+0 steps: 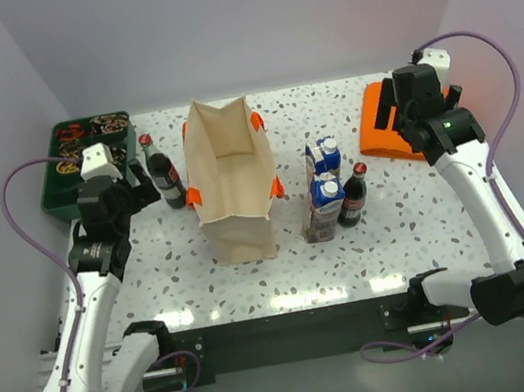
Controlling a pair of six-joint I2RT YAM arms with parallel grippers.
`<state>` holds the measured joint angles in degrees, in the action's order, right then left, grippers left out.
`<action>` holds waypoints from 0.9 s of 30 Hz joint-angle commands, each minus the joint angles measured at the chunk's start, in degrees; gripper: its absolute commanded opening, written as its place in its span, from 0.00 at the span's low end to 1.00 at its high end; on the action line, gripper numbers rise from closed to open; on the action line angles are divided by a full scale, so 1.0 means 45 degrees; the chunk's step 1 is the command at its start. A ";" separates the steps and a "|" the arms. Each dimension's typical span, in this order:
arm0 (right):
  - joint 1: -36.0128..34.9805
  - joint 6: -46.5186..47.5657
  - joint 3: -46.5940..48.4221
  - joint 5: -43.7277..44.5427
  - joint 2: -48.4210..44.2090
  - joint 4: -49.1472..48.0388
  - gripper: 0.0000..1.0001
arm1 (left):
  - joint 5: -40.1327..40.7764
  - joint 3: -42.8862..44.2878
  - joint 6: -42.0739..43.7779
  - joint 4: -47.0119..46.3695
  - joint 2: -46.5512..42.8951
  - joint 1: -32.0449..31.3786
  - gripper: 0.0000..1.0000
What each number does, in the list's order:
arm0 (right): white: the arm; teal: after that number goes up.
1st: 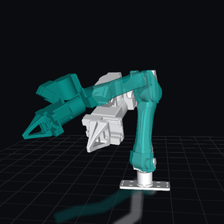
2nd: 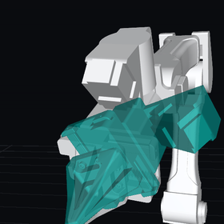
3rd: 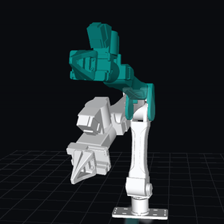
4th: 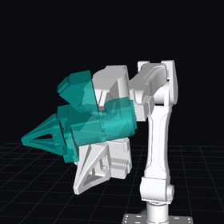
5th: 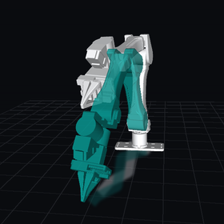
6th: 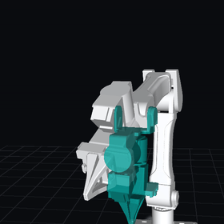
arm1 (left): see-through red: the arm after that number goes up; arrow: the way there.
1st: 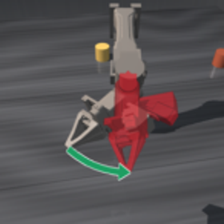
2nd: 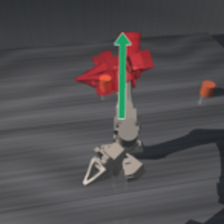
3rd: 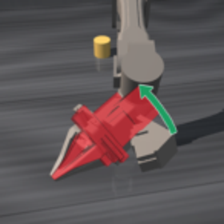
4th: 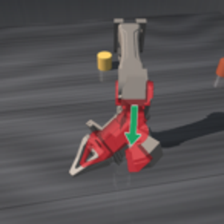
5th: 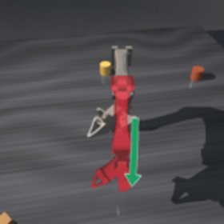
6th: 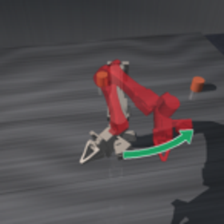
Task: Place the beverage into the canvas bag
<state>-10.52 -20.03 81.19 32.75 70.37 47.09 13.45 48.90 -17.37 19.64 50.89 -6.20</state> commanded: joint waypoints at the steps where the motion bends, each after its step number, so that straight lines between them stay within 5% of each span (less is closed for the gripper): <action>1: 0.0014 -0.0002 0.0627 -0.0364 0.0085 0.0374 0.99 | -0.0158 0.0616 0.0148 0.0128 -0.0431 -0.0068 1.00; 12: -0.0005 0.1364 0.3674 -0.2822 0.1002 0.2717 0.97 | -0.1211 0.2372 0.0304 0.1787 0.0134 -0.0068 1.00; 27: -0.0474 0.1190 0.2876 -0.4407 0.0886 0.3422 0.91 | -0.2638 0.4405 -0.0125 0.2200 0.1892 -0.0068 1.00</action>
<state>-11.68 -14.52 95.24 15.16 75.24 61.93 3.57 65.54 -17.12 29.65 58.06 -6.20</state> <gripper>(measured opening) 0.916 0.997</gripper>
